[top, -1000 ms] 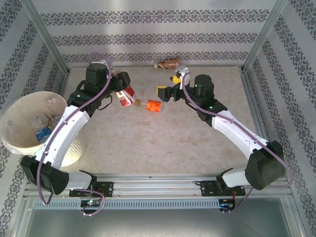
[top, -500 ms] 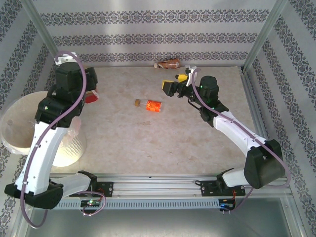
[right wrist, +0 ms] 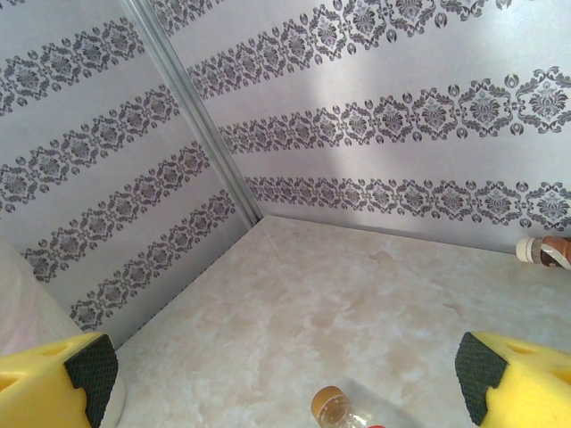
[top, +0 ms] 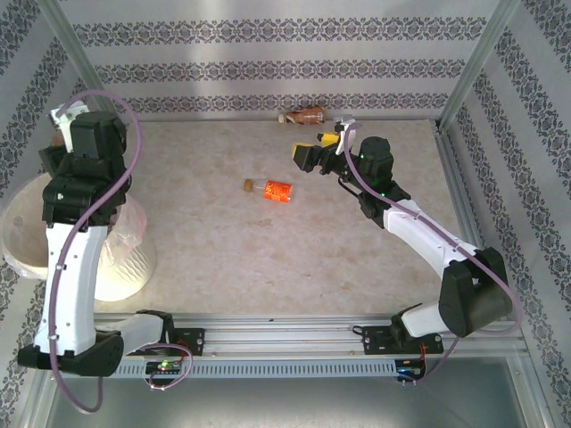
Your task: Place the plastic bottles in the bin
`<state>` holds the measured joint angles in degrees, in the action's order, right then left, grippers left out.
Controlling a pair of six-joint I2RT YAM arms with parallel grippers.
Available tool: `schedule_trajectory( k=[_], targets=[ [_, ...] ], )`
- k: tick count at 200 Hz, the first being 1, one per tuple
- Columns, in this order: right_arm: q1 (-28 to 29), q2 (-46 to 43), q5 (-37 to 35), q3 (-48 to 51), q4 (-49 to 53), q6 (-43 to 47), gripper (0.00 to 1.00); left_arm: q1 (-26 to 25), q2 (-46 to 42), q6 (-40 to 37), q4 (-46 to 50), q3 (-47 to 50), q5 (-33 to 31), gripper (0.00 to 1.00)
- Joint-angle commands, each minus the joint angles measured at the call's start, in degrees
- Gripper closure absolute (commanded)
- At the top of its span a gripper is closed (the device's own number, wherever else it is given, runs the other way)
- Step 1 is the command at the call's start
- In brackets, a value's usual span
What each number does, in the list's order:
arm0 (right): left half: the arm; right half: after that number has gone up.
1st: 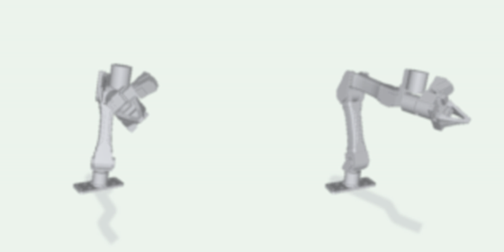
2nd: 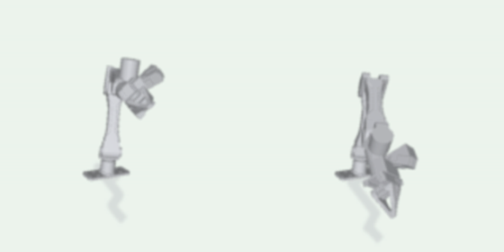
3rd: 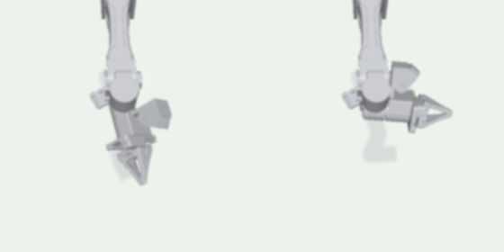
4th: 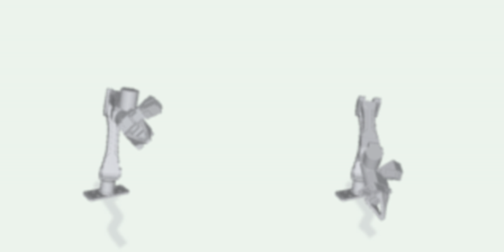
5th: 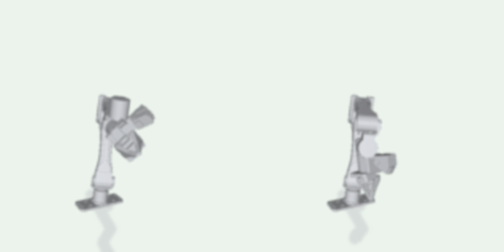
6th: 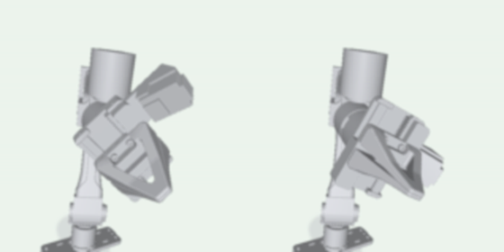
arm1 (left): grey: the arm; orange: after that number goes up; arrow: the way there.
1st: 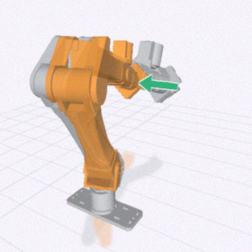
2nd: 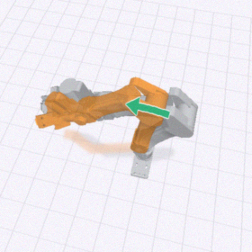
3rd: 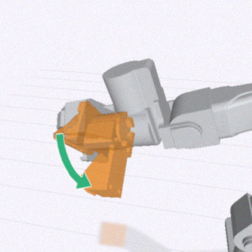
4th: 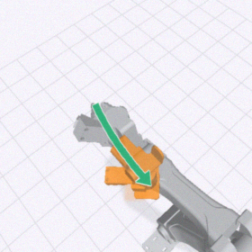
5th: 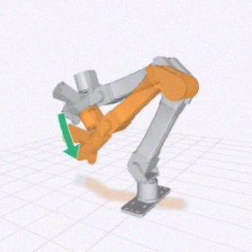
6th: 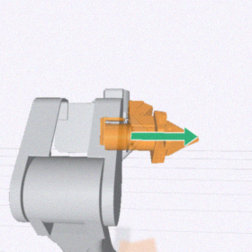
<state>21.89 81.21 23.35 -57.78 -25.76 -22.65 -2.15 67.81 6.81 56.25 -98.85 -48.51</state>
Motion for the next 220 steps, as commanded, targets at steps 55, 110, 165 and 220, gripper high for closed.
schedule_trajectory(
  k=[55, 110, 165, 220],
  targets=[
    [0.16, 2.25, 1.03, -3.16, -1.14, -0.45, 0.02, 20.57, 1.39, -0.65, 7.58, 2.78, 7.54, 0.42],
    [0.42, 3.06, 1.54, -4.63, 0.9, -0.46, 0.02, 30.25, 2.6, -0.12, 8.68, 7.31, 11.24, 0.41],
    [1.04, 3.37, 1.5, -4.78, 1.24, -0.19, 0.02, 31.68, 5.18, 1.9, 9.16, 8.61, 16.97, 0.4],
    [1.58, 4.27, 1.6, -5.36, 1.94, 0.95, 0.02, 32.23, 7.95, 2.67, 10.98, 6.94, 11.97, 0.28]
  ],
)
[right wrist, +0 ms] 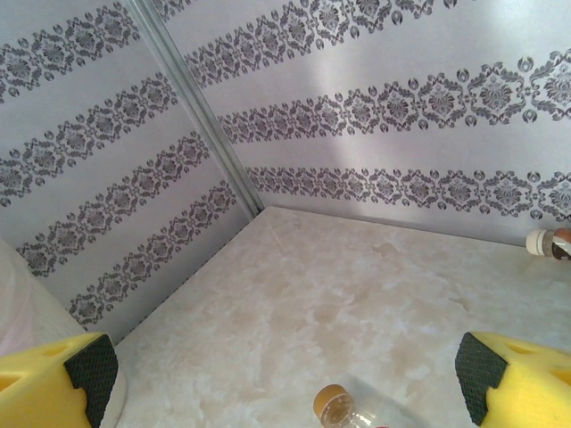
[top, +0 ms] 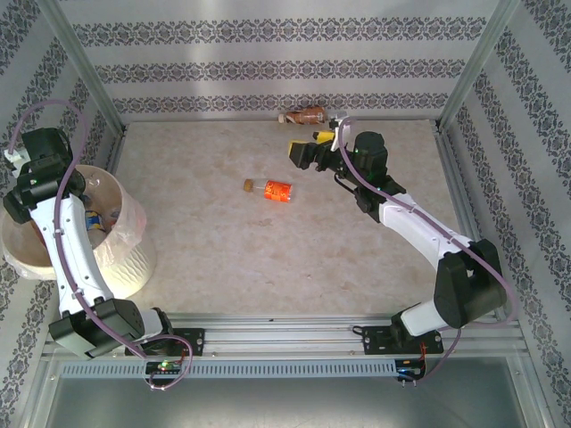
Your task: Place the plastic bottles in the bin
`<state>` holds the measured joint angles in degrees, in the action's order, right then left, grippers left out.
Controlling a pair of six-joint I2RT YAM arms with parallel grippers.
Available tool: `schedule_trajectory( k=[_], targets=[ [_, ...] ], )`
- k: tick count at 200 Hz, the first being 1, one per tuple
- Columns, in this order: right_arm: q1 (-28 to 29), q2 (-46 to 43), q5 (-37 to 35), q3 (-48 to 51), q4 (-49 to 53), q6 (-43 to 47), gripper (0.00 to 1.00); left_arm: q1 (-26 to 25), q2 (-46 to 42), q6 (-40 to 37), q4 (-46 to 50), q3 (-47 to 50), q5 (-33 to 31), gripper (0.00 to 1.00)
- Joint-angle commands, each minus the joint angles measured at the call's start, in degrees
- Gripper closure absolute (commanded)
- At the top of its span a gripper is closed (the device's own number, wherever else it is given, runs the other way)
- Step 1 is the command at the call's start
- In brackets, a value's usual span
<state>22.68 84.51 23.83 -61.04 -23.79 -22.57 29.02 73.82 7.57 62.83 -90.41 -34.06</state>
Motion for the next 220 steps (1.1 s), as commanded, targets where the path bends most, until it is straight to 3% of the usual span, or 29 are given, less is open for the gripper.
schedule_trajectory(
  k=[1, 30, 58, 89, 133, 166, 220],
  targets=[
    [0.79, 0.95, 1.12, -2.13, 0.06, 0.86, 0.02, 1.09, 1.99, 2.0, 4.53, -1.55, -2.49, 0.28],
    [0.97, 1.4, 1.2, -2.82, 0.99, 1.29, 0.02, 1.37, 2.57, 4.0, 7.23, -3.31, 3.99, 0.12],
    [1.05, 1.78, 0.88, -3.24, 1.47, 1.77, 0.02, 1.22, 1.07, 4.99, 7.67, -5.18, 11.88, 0.06],
    [1.23, 2.21, 0.6, -3.39, 1.38, 1.74, 0.02, 0.96, -0.73, 5.6, 7.1, -6.27, 16.34, 0.01],
    [1.37, 3.09, -0.23, -4.31, 2.3, 1.05, 0.02, 0.22, -3.13, 7.07, 4.73, -5.4, 24.46, 0.0],
    [1.33, 4.82, -4.31, -5.33, 5.94, -0.01, 0.02, -1.44, -6.66, 10.66, -0.39, -3.37, 34.36, 0.0],
    [1.97, 7.05, -4.06, -6.86, 13.22, 12.12, 0.02, -6.67, -9.37, 15.72, -6.76, -2.14, 43.89, 0.0]
  ],
)
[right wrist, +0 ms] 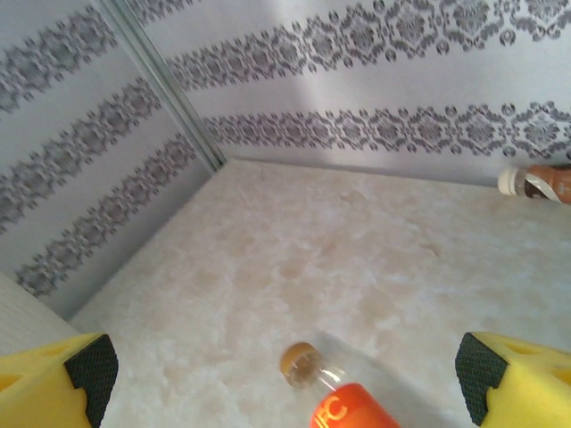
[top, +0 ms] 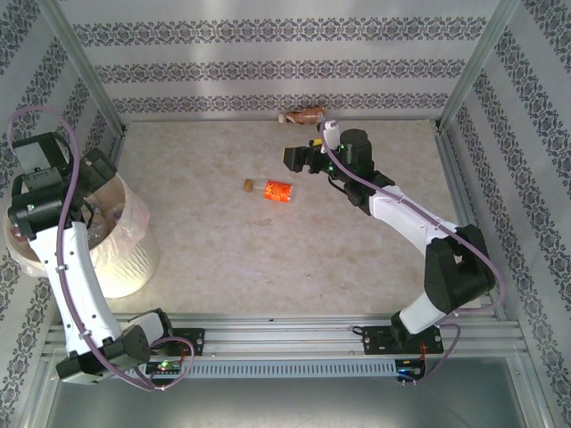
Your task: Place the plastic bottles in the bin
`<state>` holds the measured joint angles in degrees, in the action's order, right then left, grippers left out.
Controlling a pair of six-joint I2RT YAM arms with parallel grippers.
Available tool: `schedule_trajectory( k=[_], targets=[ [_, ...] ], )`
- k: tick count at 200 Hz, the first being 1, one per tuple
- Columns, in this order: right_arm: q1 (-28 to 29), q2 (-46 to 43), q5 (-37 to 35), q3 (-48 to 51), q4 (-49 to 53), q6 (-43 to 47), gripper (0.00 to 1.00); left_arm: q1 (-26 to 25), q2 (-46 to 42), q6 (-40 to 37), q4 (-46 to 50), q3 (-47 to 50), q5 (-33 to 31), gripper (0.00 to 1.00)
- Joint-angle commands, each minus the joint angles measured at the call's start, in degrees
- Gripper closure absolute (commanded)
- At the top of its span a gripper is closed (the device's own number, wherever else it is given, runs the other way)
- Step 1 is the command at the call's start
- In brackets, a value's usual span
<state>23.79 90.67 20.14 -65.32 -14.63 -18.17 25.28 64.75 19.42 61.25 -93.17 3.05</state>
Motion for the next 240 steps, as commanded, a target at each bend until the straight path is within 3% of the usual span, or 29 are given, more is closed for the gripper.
schedule_trajectory(
  k=[1, 74, 120, 172, 240],
  targets=[
    [0.88, 0.94, -0.32, -2.6, 4.21, 7.99, 0.02, -3.16, -0.23, 3.96, -5.23, 0.62, 6.87, 0.0],
    [1.35, 5.57, 0.6, -7.78, 16.68, 23.11, 0.02, -23.67, 5.41, 7.11, -12.3, -0.85, 6.09, 0.0],
    [1.43, 10.37, 1.39, -13.71, 26.79, 30.2, 0.02, -32.69, 11.32, 8.03, -17.9, -1.33, 7.59, 0.0],
    [2.04, 20.79, -0.05, -26.0, 40.84, 29.35, 0.03, -35.66, 13.72, 12.27, -26.97, 3.87, 11.94, 0.0],
    [4.98, 33.3, -2.61, -37.64, 47.24, 23.95, 0.03, -36.0, 14.66, 13.28, -28.47, 6.45, 12.34, 0.0]
  ],
)
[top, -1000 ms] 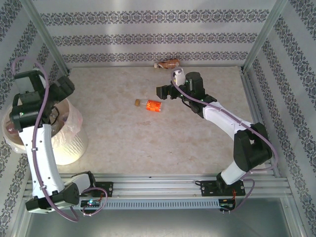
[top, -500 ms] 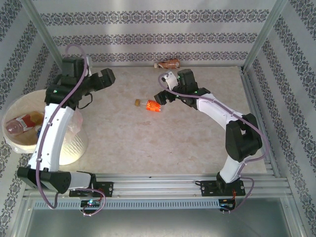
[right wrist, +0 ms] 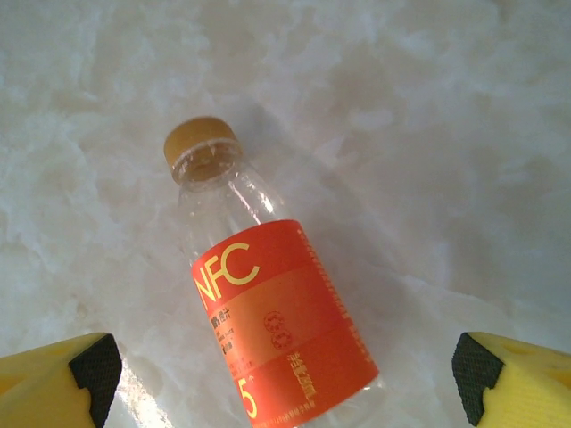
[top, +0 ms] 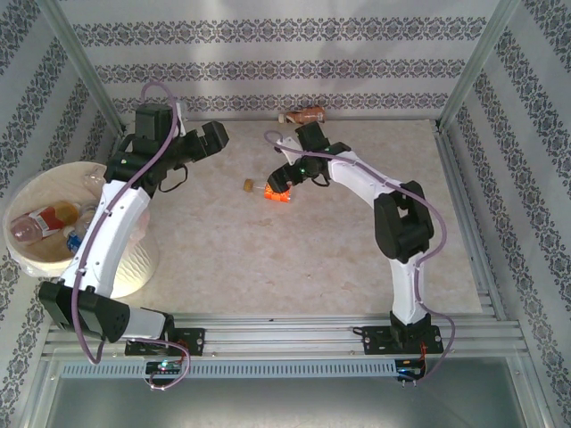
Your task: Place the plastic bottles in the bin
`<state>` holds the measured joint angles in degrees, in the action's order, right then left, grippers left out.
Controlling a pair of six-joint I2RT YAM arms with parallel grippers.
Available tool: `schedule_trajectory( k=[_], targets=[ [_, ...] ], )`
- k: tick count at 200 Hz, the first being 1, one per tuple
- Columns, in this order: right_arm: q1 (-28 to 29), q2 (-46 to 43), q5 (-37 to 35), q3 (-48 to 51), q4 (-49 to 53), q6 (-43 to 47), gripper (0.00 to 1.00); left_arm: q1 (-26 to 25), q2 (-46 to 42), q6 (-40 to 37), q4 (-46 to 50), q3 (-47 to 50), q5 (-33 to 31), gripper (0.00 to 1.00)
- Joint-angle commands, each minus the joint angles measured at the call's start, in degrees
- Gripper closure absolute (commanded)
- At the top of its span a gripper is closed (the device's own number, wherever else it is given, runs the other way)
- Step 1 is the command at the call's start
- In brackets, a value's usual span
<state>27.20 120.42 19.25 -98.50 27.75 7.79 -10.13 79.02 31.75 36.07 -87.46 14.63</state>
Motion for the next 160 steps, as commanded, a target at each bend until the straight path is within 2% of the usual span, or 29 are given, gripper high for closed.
schedule_trajectory(
  k=[1, 62, 91, 160],
  targets=[
    [1.64, 3.7, -1.78, -4.66, 4.9, -2.01, 0.03, -0.59, 0.45, 0.95, -3.29, 0.73, 0.75, 0.0],
    [3.68, 10.33, -5.8, -9.92, 9.57, -2.46, 0.03, -0.57, 1.61, 0.62, -2.92, 0.99, 1.37, 0.0],
    [5.12, 9.78, -6.3, -7.67, 9.55, -2.14, 0.04, -0.59, 1.83, 0.42, -2.81, 1.28, 1.37, 0.0],
    [7.55, 10.42, -13.97, -4.42, 6.92, -8.95, 0.11, -0.58, 2.14, 0.42, -2.72, 2.03, 1.2, 0.0]
  ],
)
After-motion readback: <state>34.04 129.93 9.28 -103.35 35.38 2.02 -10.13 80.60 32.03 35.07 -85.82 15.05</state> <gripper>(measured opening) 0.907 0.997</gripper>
